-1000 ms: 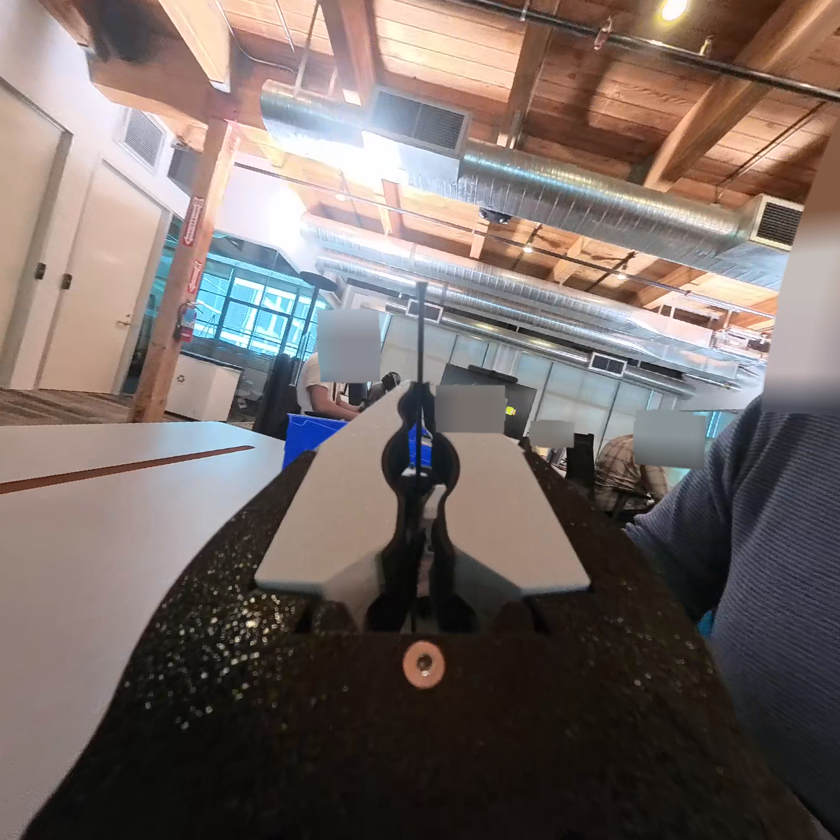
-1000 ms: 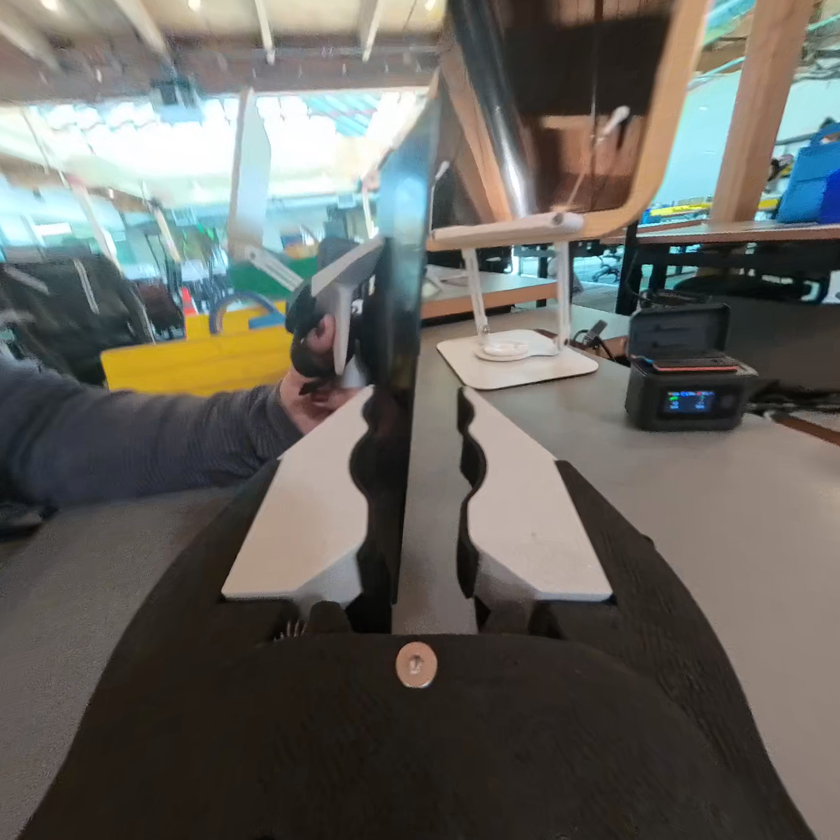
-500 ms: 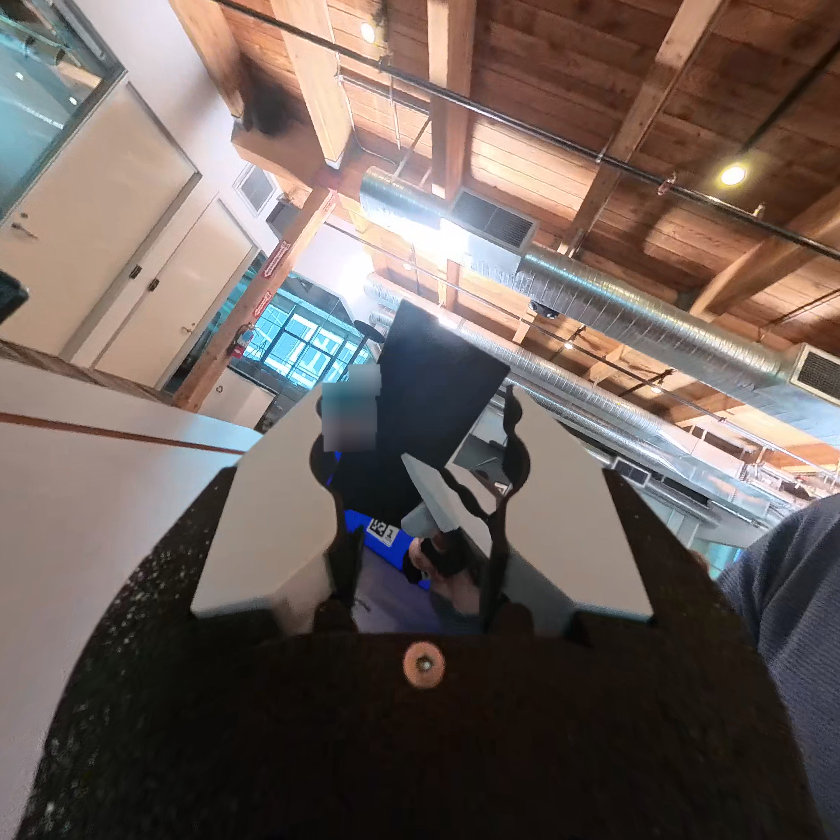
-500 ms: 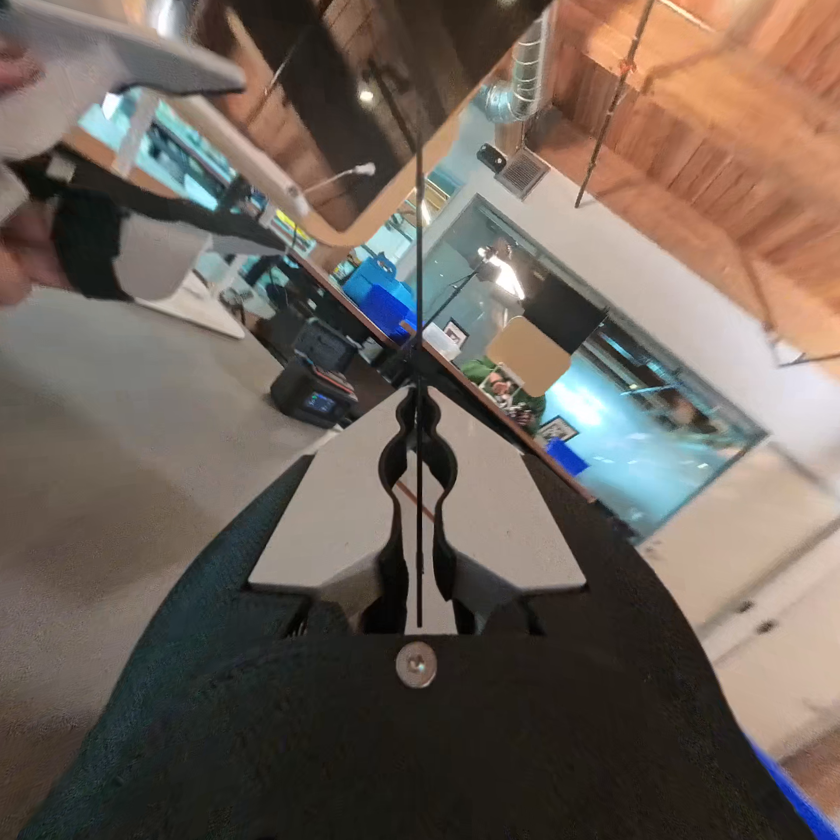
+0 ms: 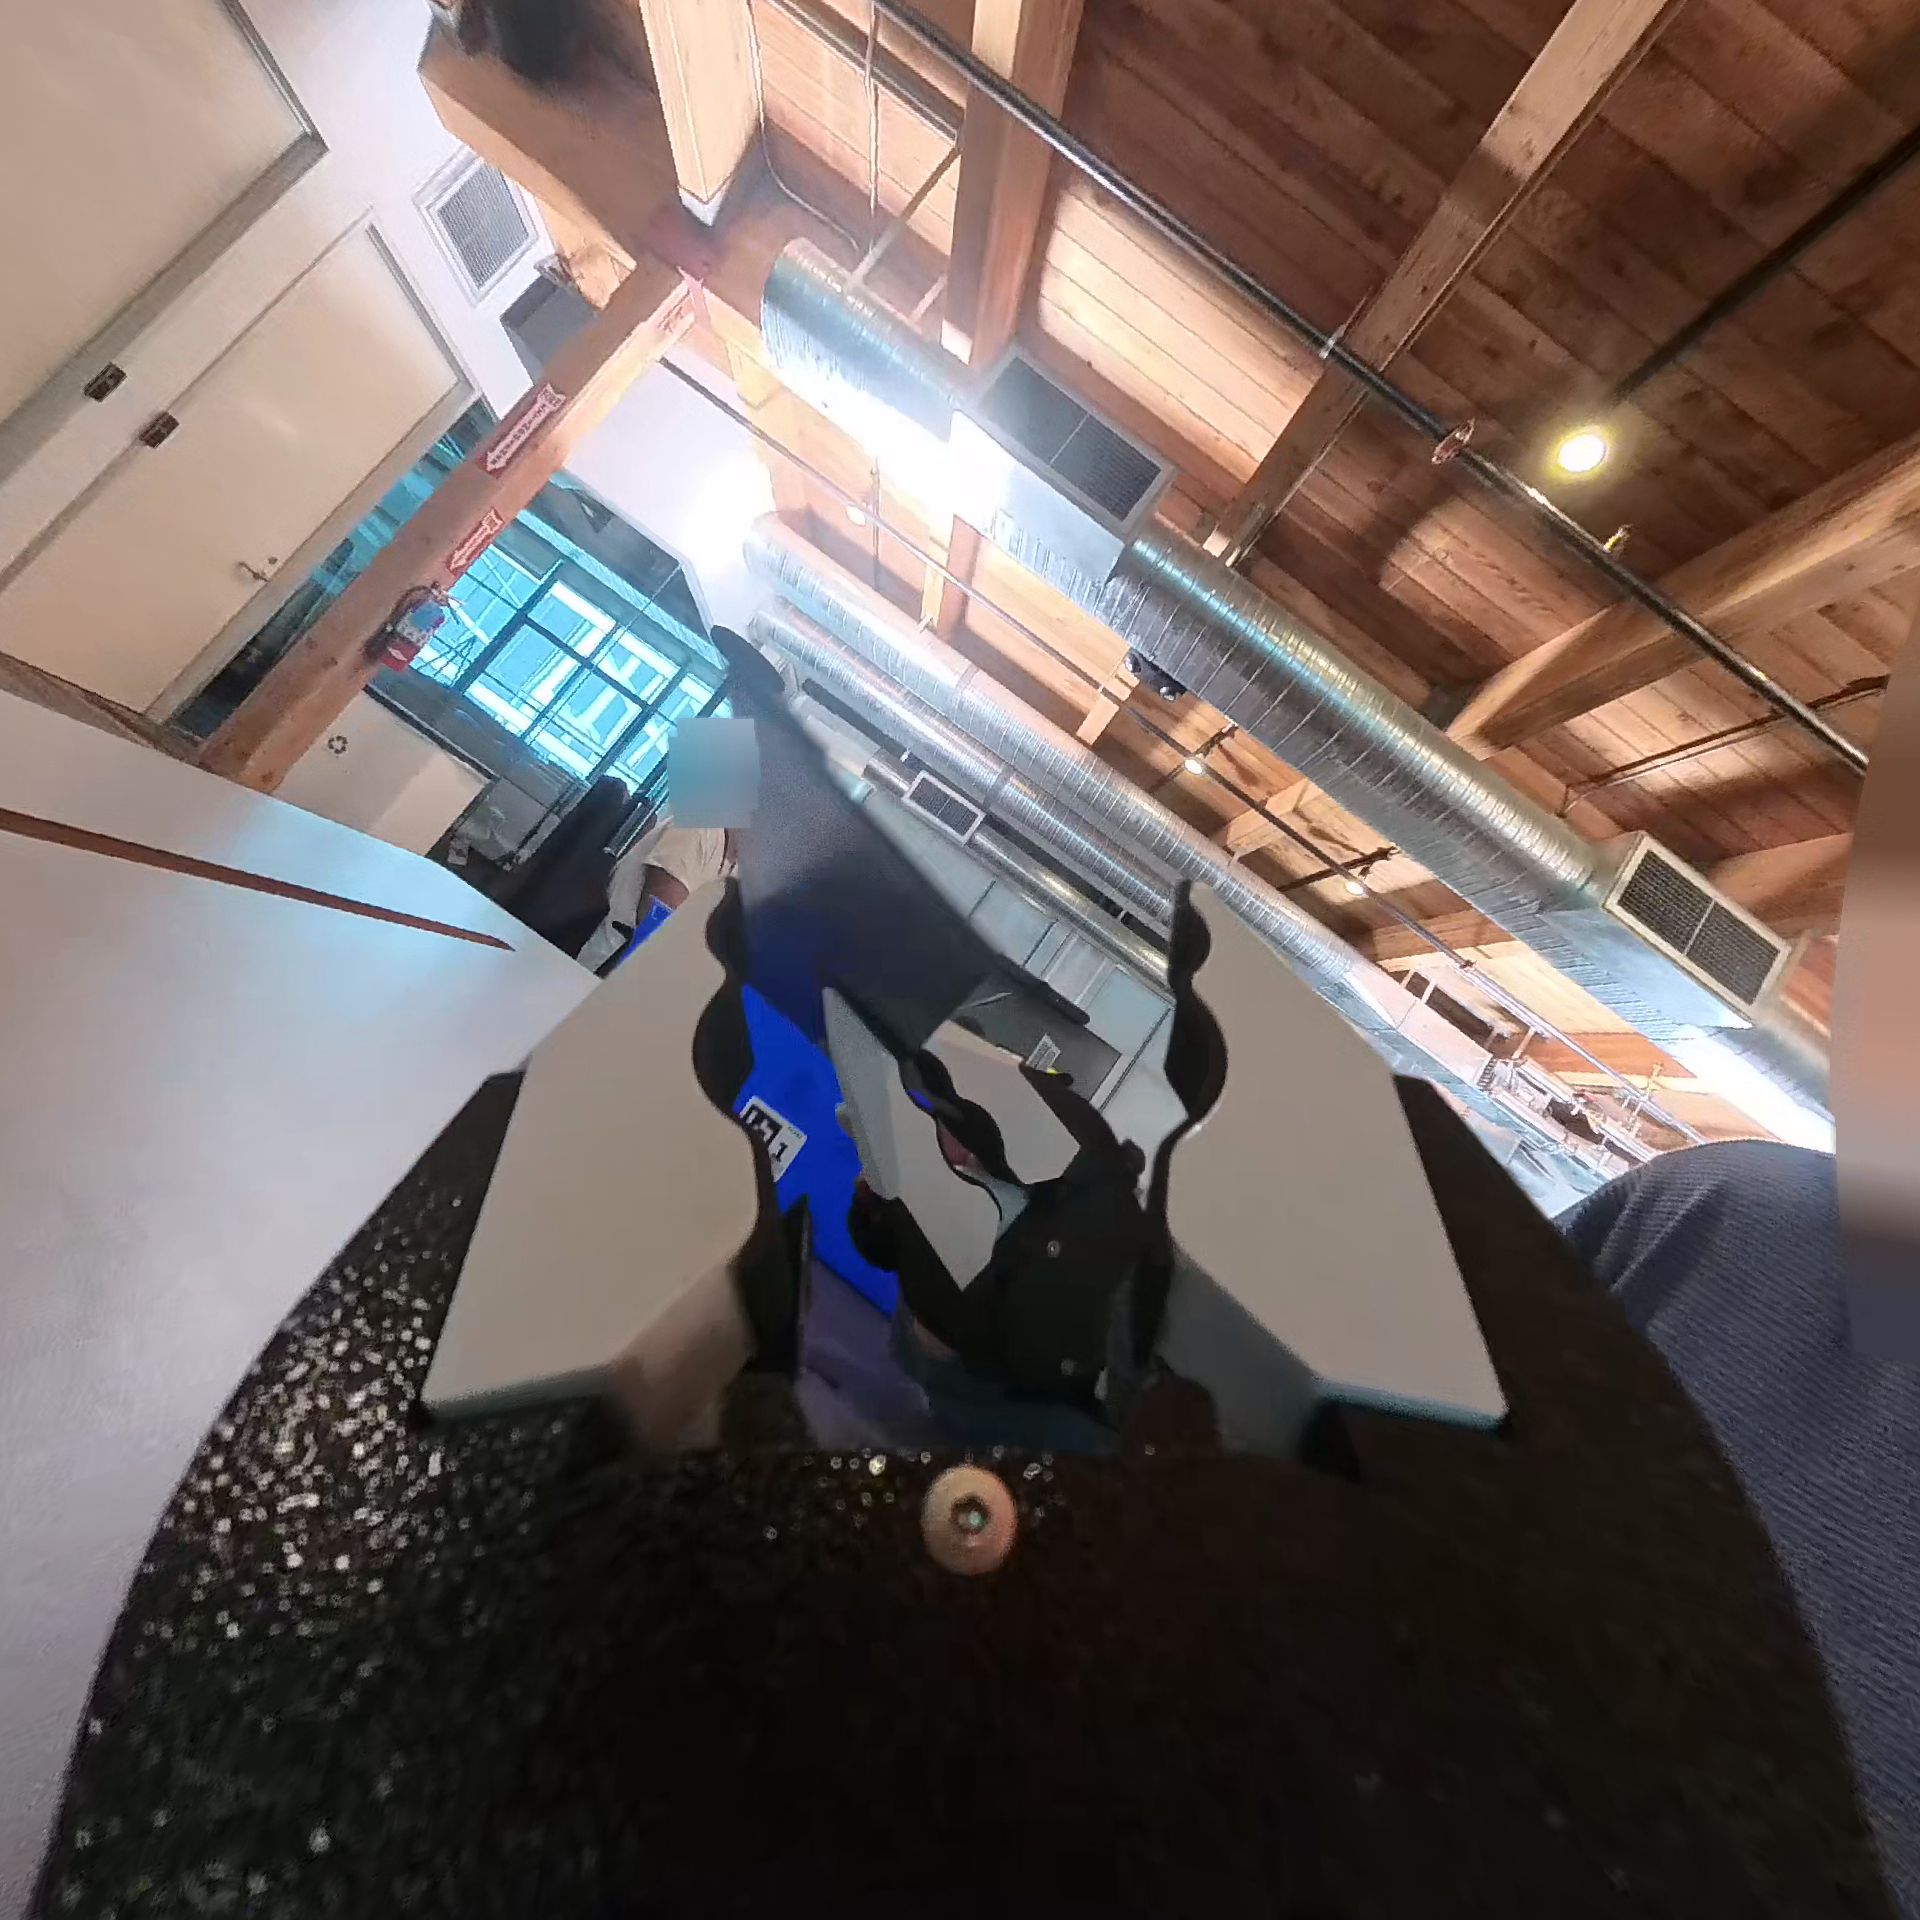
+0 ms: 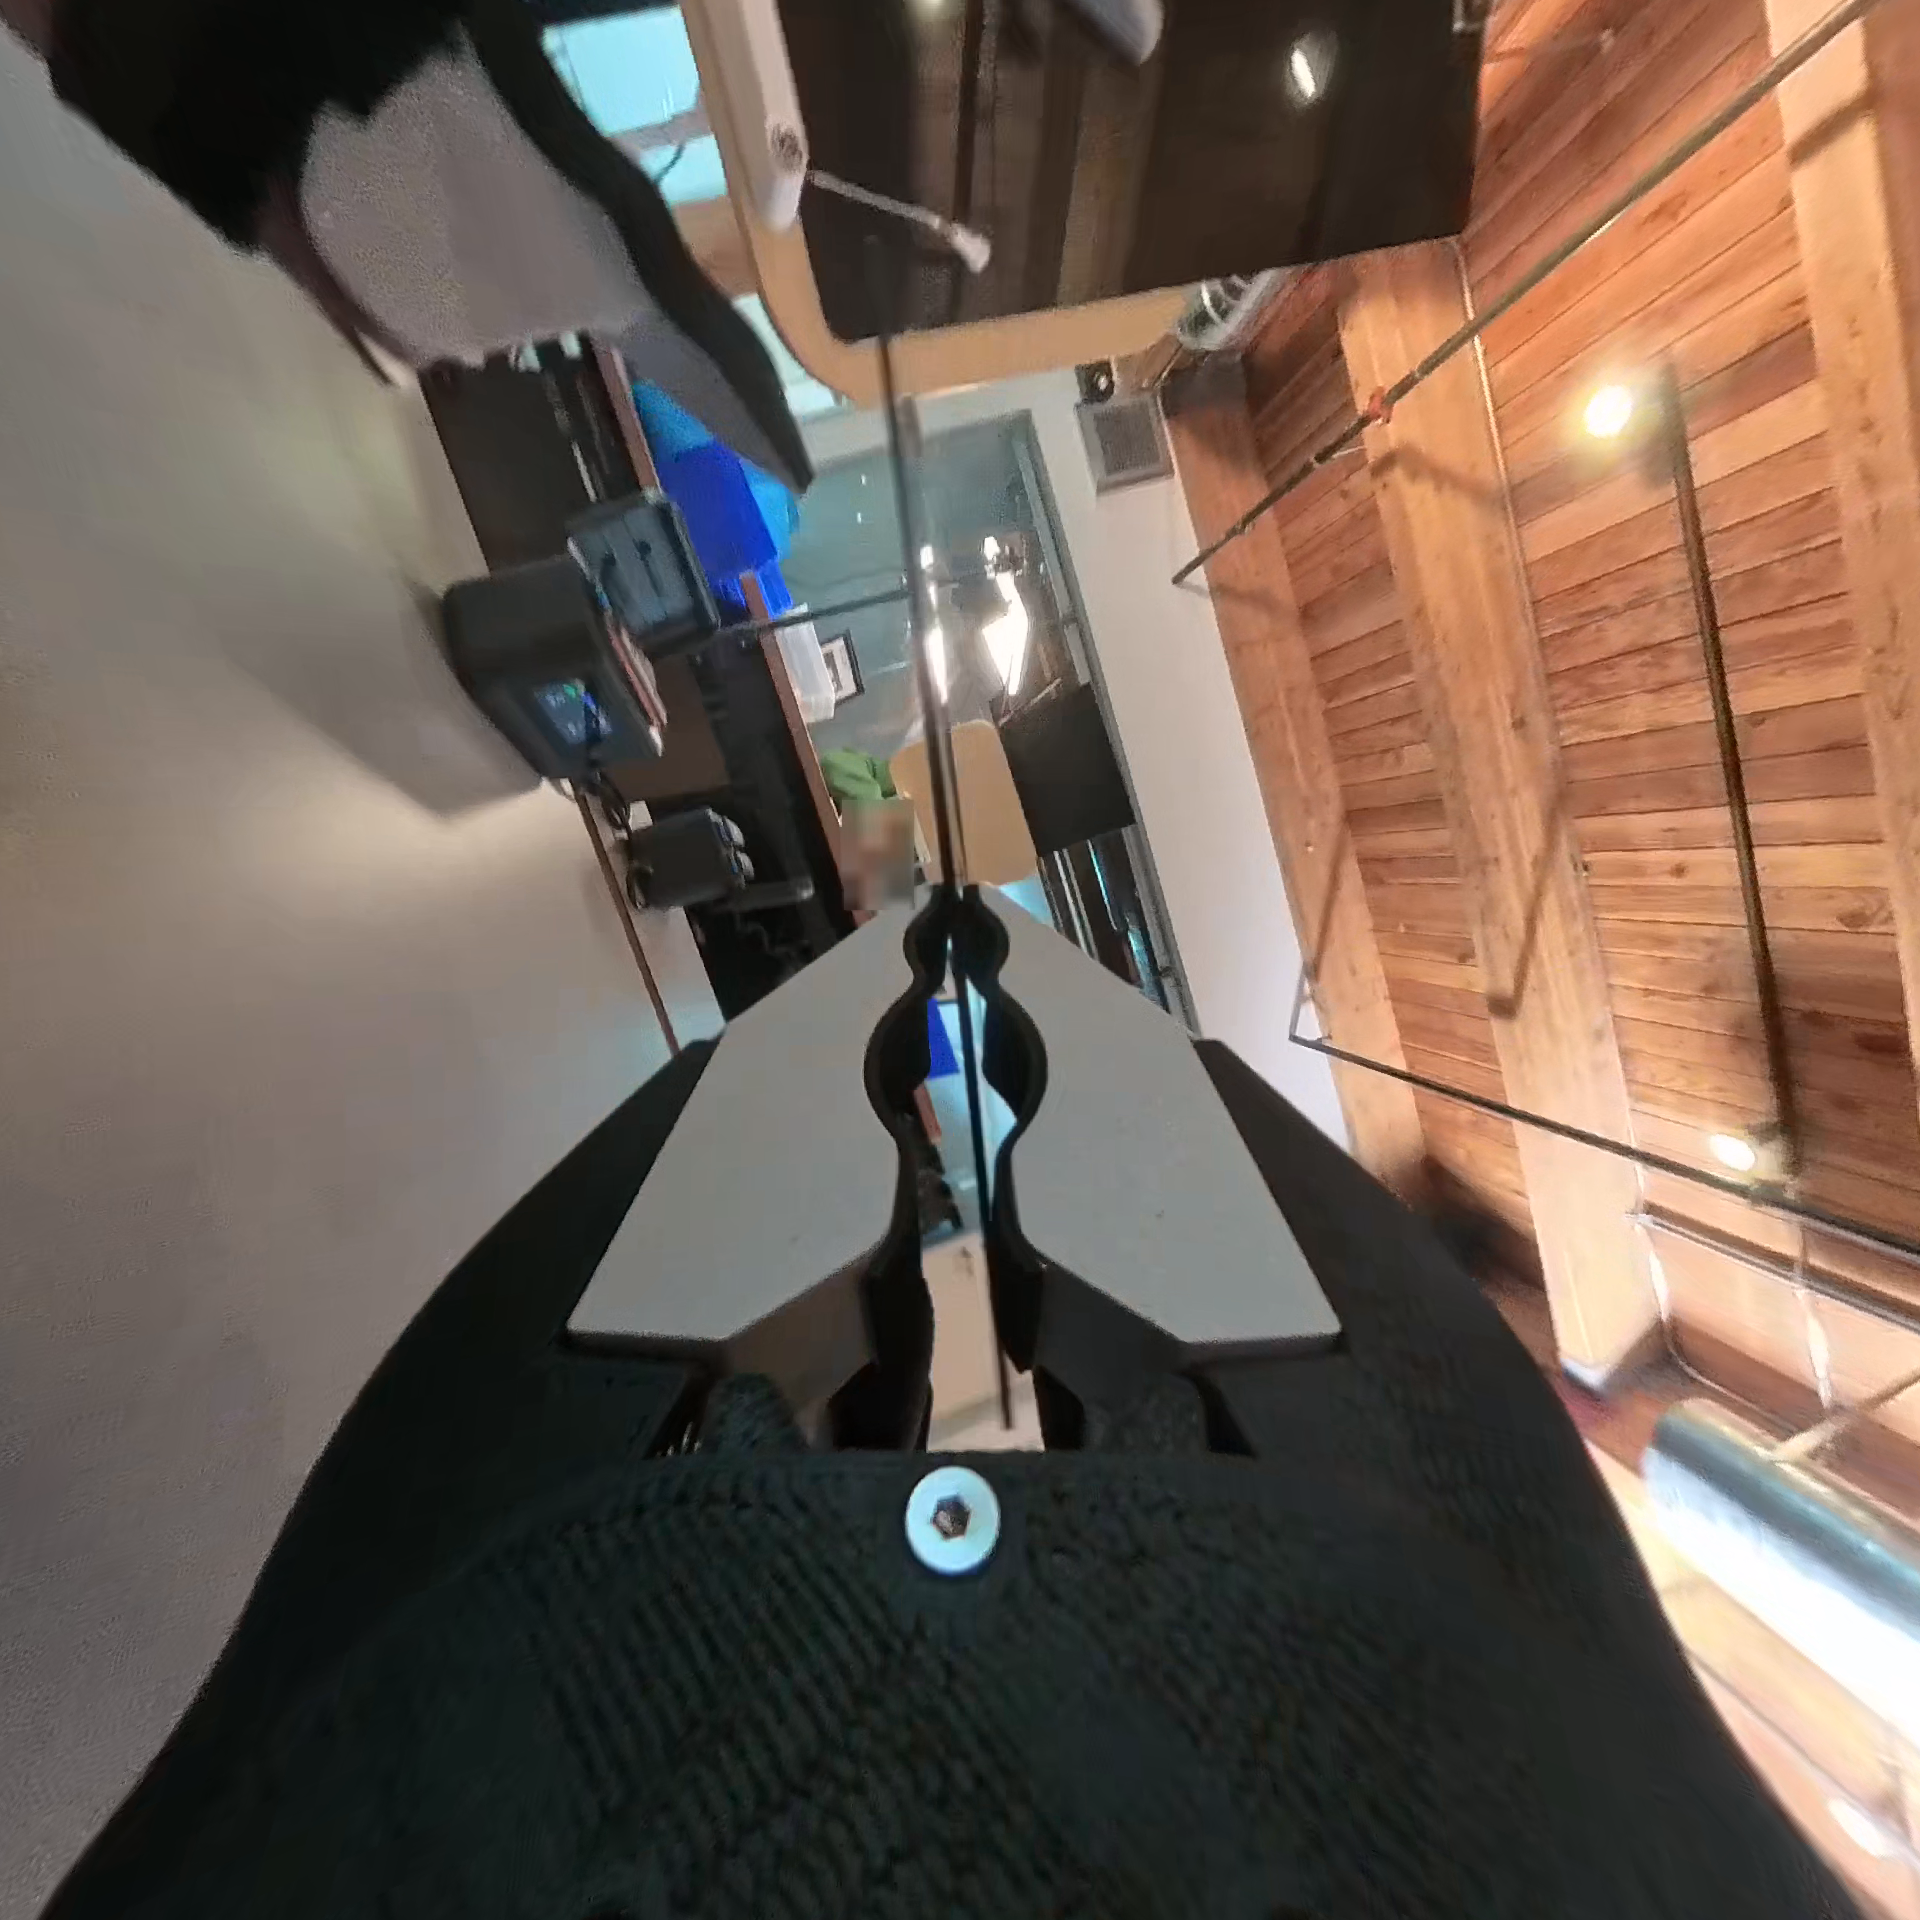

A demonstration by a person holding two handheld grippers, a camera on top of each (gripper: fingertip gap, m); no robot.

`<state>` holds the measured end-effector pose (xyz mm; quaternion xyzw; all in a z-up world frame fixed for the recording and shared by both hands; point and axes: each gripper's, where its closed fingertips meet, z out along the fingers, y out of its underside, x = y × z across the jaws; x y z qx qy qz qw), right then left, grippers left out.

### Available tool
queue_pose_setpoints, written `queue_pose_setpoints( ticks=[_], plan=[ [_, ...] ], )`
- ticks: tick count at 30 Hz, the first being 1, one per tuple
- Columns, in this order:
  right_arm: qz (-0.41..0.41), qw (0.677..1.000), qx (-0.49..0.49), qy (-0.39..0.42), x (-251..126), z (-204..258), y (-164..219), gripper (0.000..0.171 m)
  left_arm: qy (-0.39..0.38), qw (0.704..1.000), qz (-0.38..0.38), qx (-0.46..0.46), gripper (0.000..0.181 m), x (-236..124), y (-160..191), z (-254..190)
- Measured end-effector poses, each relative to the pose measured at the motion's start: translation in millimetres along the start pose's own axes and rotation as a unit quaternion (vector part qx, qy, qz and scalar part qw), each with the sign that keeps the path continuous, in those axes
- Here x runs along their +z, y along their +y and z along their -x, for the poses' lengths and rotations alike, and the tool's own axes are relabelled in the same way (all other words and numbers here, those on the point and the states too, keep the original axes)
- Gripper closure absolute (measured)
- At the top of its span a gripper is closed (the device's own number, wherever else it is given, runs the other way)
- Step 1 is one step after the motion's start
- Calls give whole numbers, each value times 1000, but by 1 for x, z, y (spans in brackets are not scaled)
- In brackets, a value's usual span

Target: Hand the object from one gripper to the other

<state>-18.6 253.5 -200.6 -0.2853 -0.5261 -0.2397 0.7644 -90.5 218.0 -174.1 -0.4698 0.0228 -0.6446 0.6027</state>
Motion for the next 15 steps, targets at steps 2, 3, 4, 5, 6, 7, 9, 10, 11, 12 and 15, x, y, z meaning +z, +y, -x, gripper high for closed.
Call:
queue_pose_setpoints(
  ticks=[2,3,4,5,6,7,9,10,11,12,15],
  plan=[
    [-3,1000,-18,-4,0,3,-1,171,-13,1000,15,0,101,2,5,4],
    [-11,1000,-25,-5,-1,4,-5,171,-26,999,26,-3,101,4,9,8],
    [-21,999,-35,-6,-2,5,-11,171,-39,998,38,-7,101,5,14,12],
    [-33,998,-47,-8,-4,7,-17,171,-42,998,50,-13,104,7,18,13],
    [-42,997,-57,-10,-5,10,-22,171,-37,997,59,-19,109,7,21,12],
    [-49,997,-64,-13,-6,12,-26,171,-29,997,64,-27,120,8,23,11],
    [-56,996,-67,-16,-7,14,-29,171,-12,996,68,-51,144,8,24,8],
    [-57,996,-67,-15,-7,13,-29,171,-14,996,68,-64,147,8,25,10],
    [-57,996,-66,-14,-7,13,-29,171,-21,995,68,-74,154,7,25,13],
    [-57,996,-66,-13,-7,12,-29,171,-33,994,70,-82,161,7,25,17],
    [-63,995,-75,-16,-8,14,-33,159,-48,994,65,-78,181,6,24,21]
  ],
)
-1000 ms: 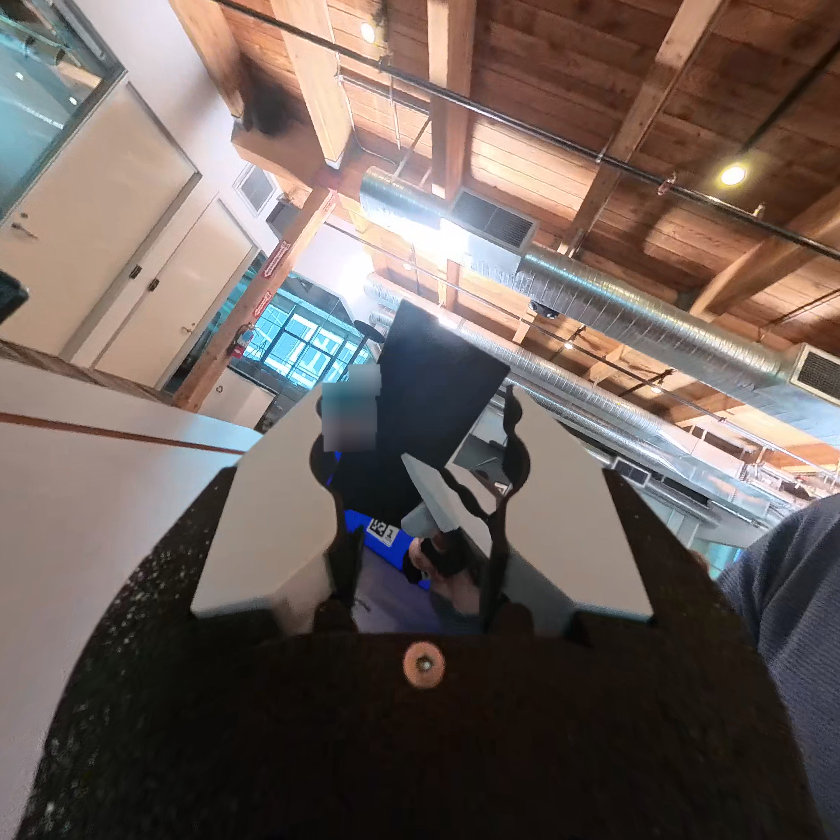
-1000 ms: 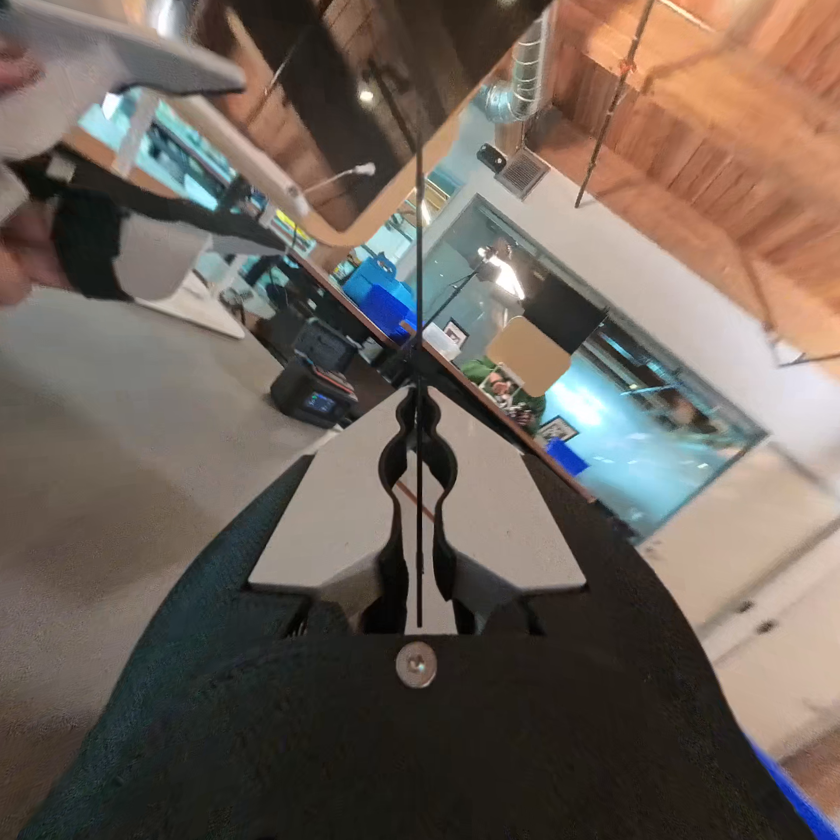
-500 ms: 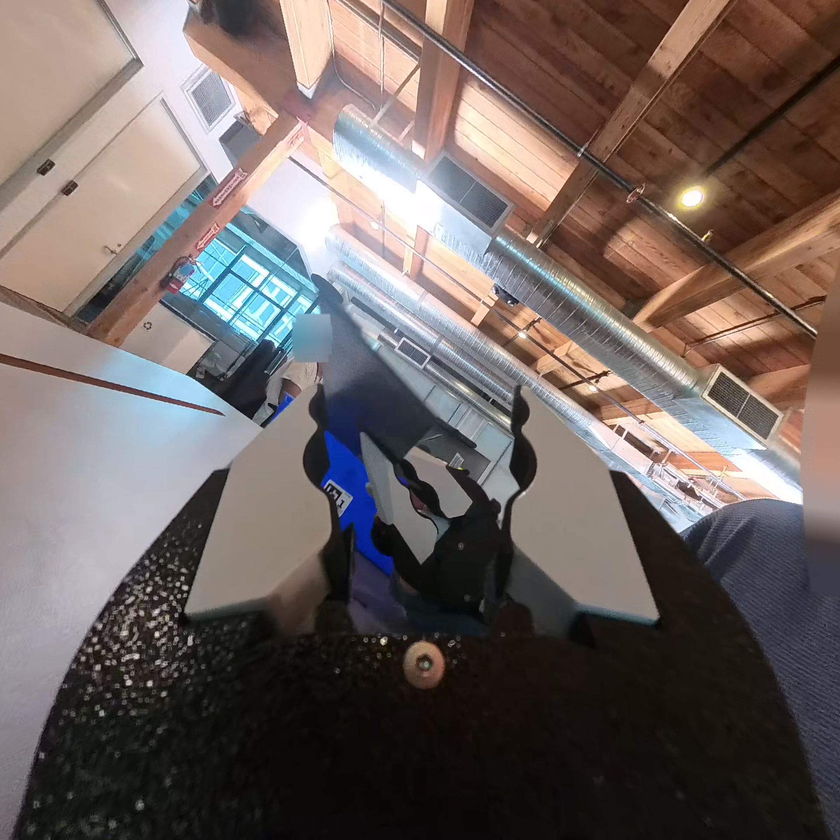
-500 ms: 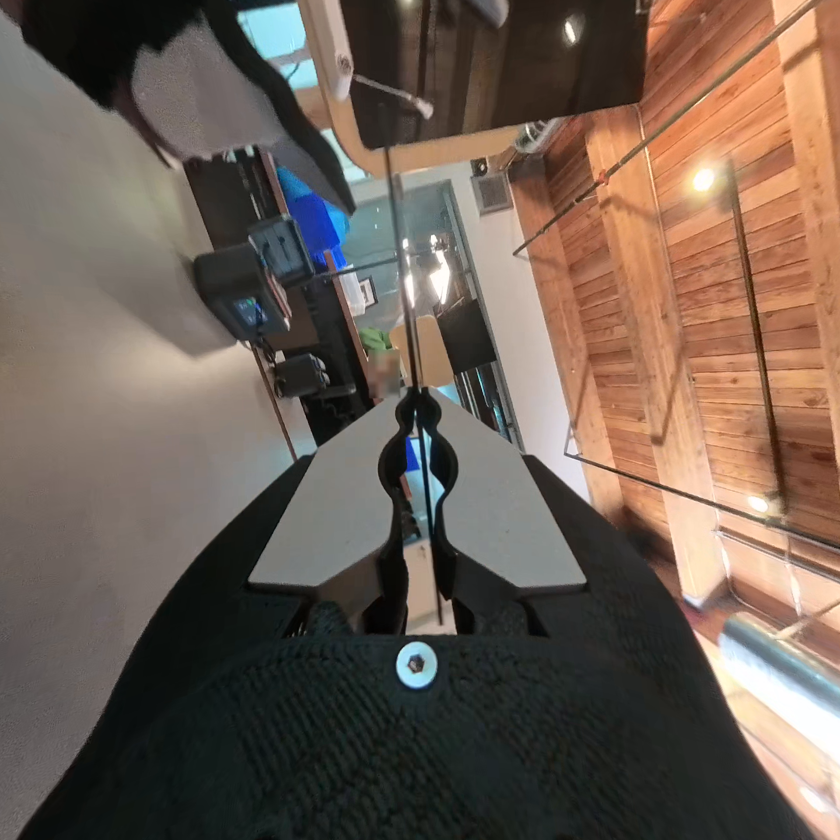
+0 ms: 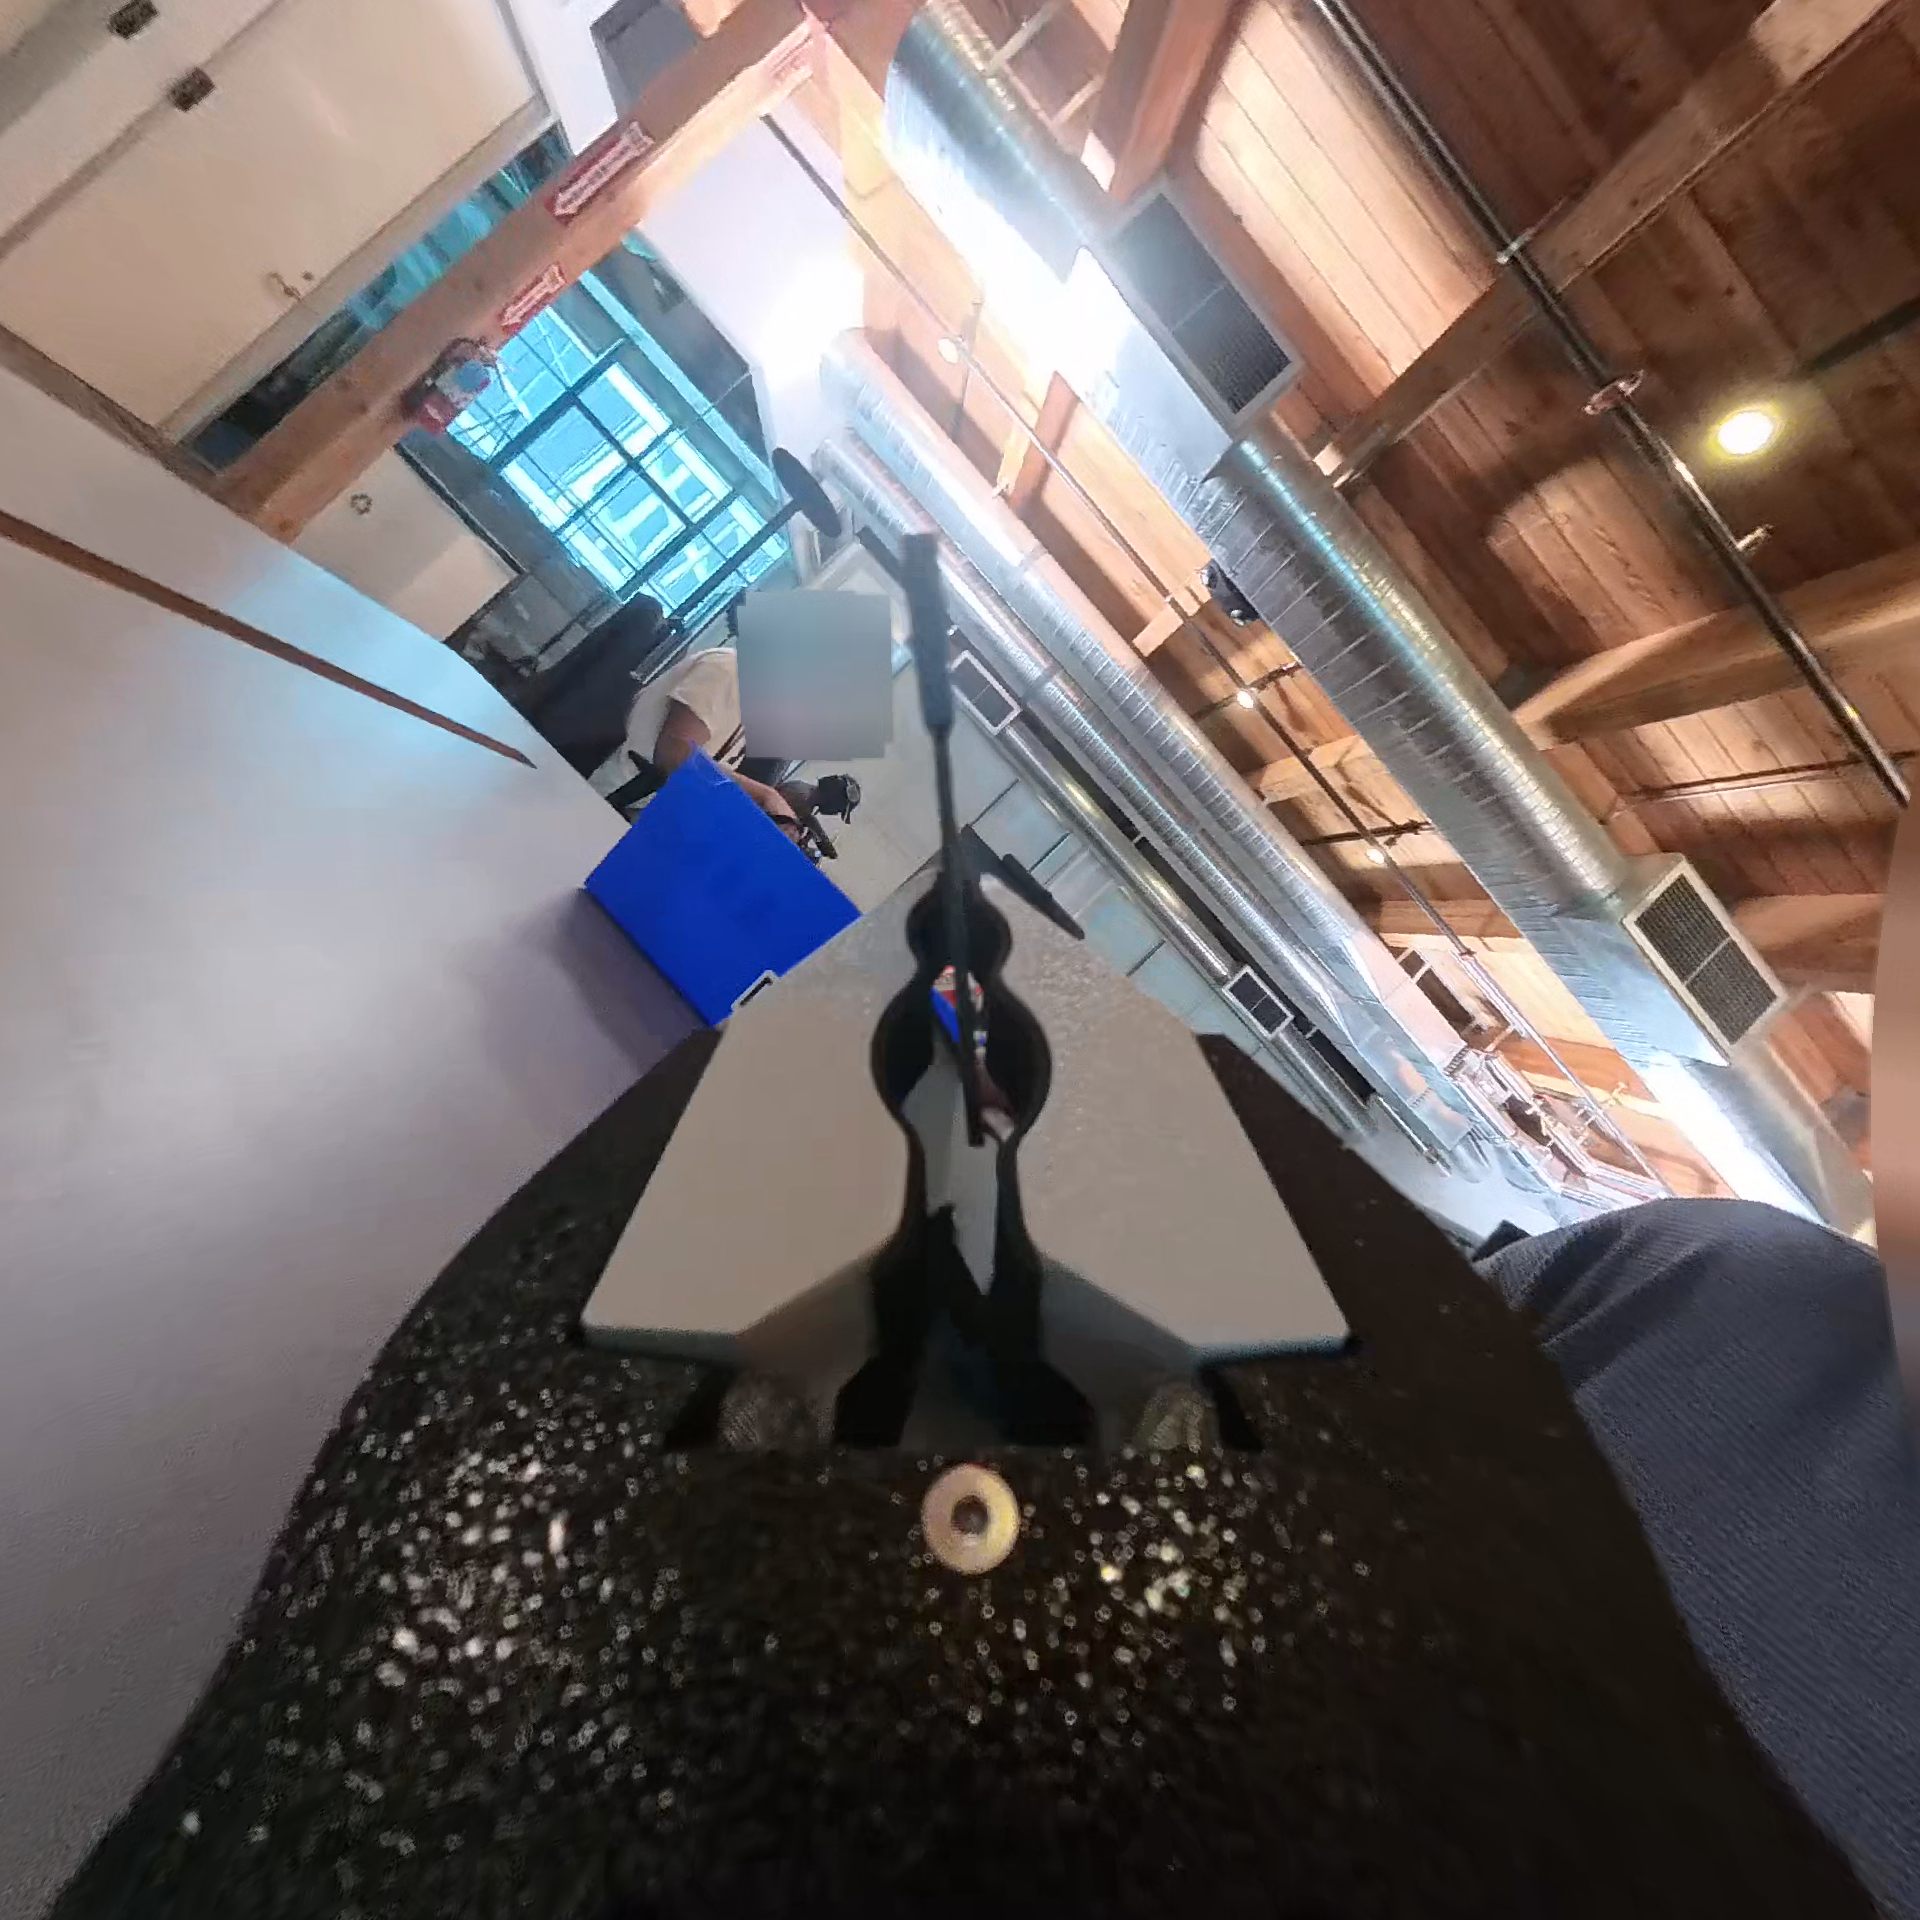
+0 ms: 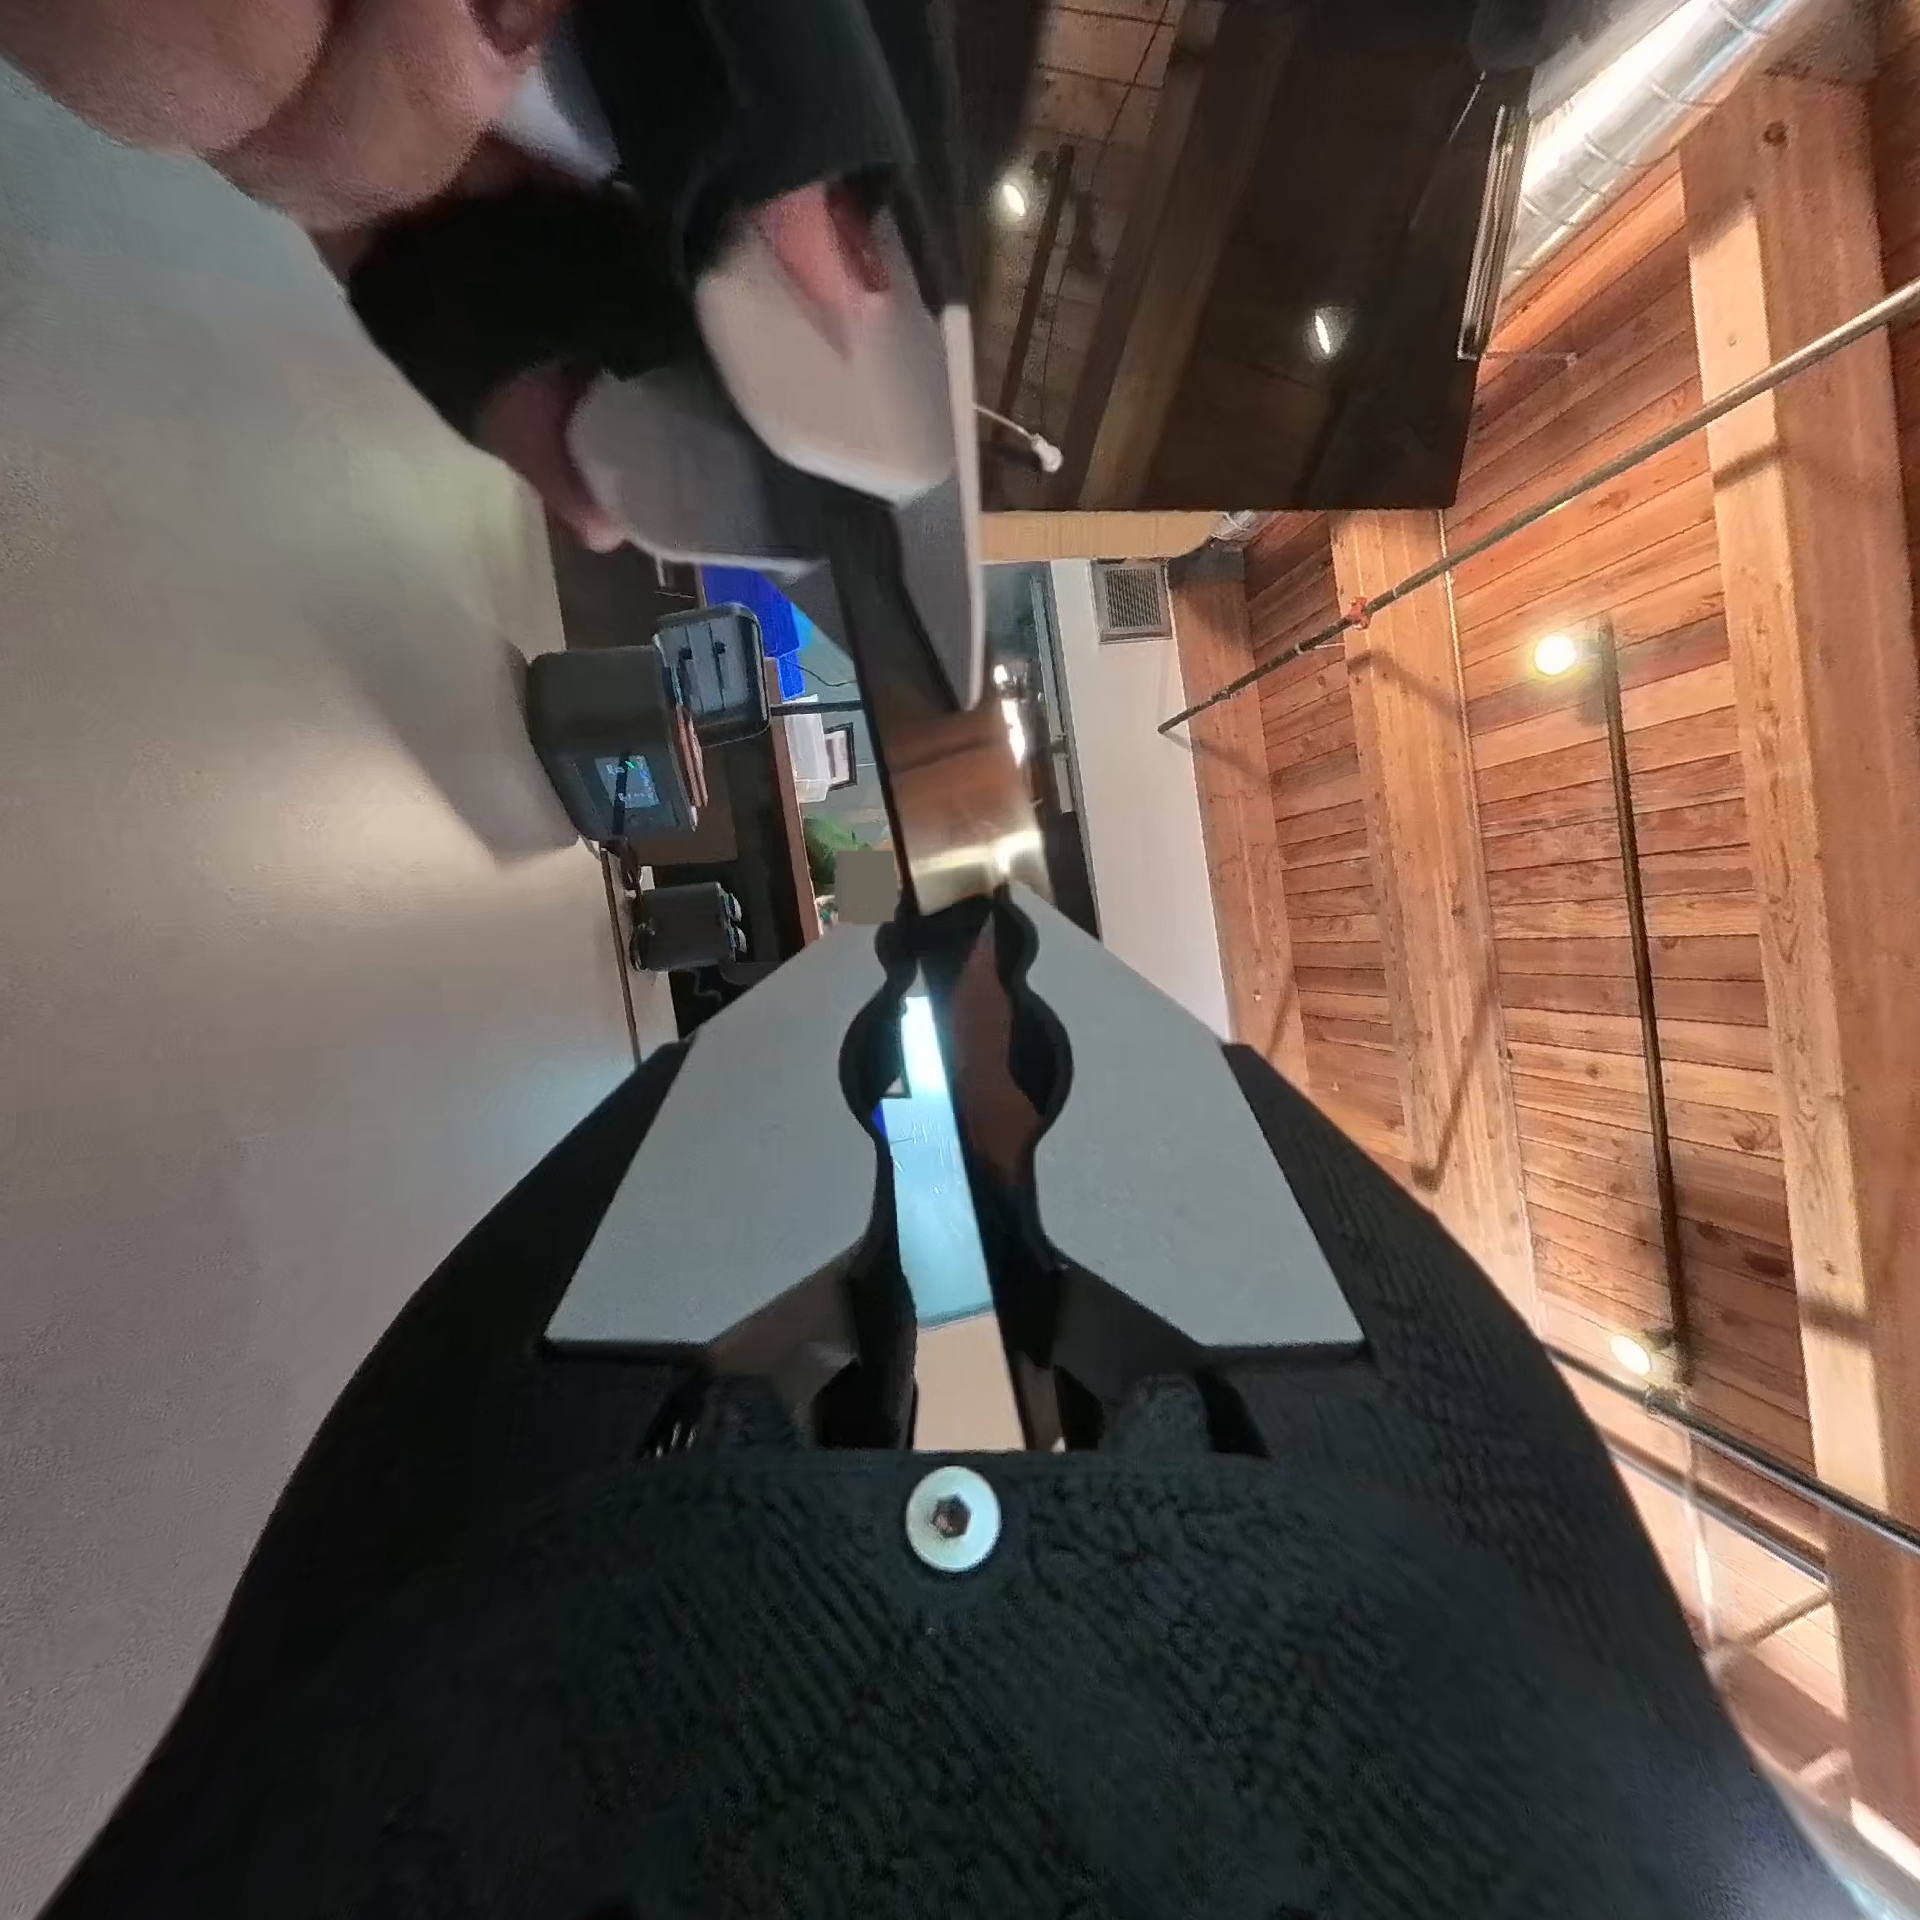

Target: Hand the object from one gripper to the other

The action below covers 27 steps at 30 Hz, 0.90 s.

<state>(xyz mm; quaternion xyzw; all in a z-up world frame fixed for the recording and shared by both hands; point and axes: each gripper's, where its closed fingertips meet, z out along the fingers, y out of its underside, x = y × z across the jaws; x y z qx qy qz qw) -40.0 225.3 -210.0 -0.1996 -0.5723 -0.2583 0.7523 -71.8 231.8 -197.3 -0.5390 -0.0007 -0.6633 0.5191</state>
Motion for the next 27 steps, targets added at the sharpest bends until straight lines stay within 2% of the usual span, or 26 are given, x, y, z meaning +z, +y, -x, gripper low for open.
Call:
queue_pose_setpoints(
  ticks=[2,9,13,15,18,20,22,25,27],
  plan=[
    [-5,1000,6,-5,0,2,-2,152,5,1000,-8,21,181,-1,-2,-5],
    [-15,993,118,-7,1,-5,2,103,-18,985,-76,153,181,-11,-19,-19],
    [-13,980,194,-40,5,3,9,79,-66,954,-68,285,181,-12,-18,-25],
    [-5,974,220,-49,7,6,15,72,-110,925,-60,358,181,-12,-17,-24],
    [7,965,254,-62,9,11,22,65,-179,858,-52,479,181,-13,-18,-25],
    [22,962,264,-65,11,14,29,65,-232,795,-35,560,181,-13,-18,-24],
    [44,959,271,-66,12,17,38,66,-270,705,-7,655,181,-12,-15,-23],
    [78,951,293,-56,13,17,55,77,-269,565,53,778,181,-2,3,-22],
    [97,929,354,-52,13,16,67,87,-264,493,83,825,181,3,15,-20]
  ],
)
